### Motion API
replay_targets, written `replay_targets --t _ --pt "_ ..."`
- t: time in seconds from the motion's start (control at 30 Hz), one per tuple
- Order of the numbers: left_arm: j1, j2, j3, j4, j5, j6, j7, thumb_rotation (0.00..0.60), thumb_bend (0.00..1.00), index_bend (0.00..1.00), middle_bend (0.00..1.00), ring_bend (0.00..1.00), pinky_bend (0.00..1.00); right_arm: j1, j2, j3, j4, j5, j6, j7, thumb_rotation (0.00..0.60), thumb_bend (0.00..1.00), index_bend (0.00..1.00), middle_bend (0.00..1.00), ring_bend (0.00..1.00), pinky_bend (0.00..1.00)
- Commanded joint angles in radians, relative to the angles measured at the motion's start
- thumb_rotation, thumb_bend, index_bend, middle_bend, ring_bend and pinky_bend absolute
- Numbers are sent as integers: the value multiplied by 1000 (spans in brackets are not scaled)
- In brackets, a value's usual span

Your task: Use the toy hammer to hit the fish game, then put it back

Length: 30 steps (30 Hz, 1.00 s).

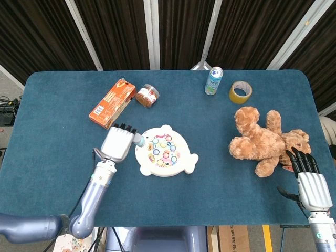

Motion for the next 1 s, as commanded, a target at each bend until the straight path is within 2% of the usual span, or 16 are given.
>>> replay_targets --t 0.03,0.57,1.0 --pt "-34 -40 -11 36 -31 -1 23 600 595 639 508 385 509 1 1 0 -1 2 -3 3 600 180 0 0 0 0" --pt "-162 -179 -76 209 -125 -4 25 600 596 639 508 385 510 4 10 4 -14 20 -18 23 600 180 0 0 0 0" --pt "-211 -224 -73 283 -165 -1 29 600 596 641 508 385 510 4 17 7 -22 32 -27 36 600 180 0 0 0 0"
